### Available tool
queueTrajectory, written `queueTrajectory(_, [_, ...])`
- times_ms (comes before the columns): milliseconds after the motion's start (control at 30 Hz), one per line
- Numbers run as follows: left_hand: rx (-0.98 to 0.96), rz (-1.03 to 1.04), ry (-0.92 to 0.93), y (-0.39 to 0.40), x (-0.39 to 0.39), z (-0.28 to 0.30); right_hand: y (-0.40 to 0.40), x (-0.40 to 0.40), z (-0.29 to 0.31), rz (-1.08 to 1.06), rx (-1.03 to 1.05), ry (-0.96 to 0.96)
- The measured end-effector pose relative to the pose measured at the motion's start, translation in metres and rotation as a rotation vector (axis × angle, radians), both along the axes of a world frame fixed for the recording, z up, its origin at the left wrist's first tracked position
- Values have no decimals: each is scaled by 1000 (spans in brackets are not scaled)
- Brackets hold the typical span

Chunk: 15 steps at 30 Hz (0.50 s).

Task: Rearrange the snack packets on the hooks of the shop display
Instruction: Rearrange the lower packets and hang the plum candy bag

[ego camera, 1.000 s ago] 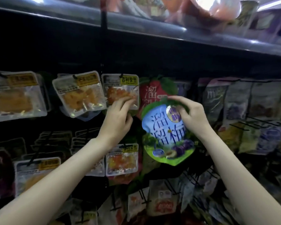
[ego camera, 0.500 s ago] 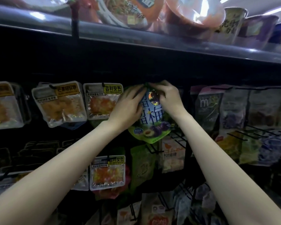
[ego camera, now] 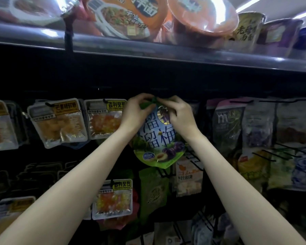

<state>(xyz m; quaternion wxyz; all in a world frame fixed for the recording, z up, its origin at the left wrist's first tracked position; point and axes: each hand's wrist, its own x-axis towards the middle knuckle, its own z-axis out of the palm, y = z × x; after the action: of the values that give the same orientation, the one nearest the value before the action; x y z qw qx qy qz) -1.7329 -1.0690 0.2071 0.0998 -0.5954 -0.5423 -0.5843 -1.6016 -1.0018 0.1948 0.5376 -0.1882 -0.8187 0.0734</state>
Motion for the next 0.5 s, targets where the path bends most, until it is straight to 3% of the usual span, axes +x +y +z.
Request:
queueTrajectory(167, [0, 31, -155, 0, 4, 6, 0, -3, 4, 32, 17, 8])
queueTrajectory(367, [-7, -119, -369, -3, 4, 7, 2, -1, 10, 84, -48, -6])
queueTrajectory(500, [-23, 38, -317, 2, 9, 4, 4, -3, 5, 71, -56, 2])
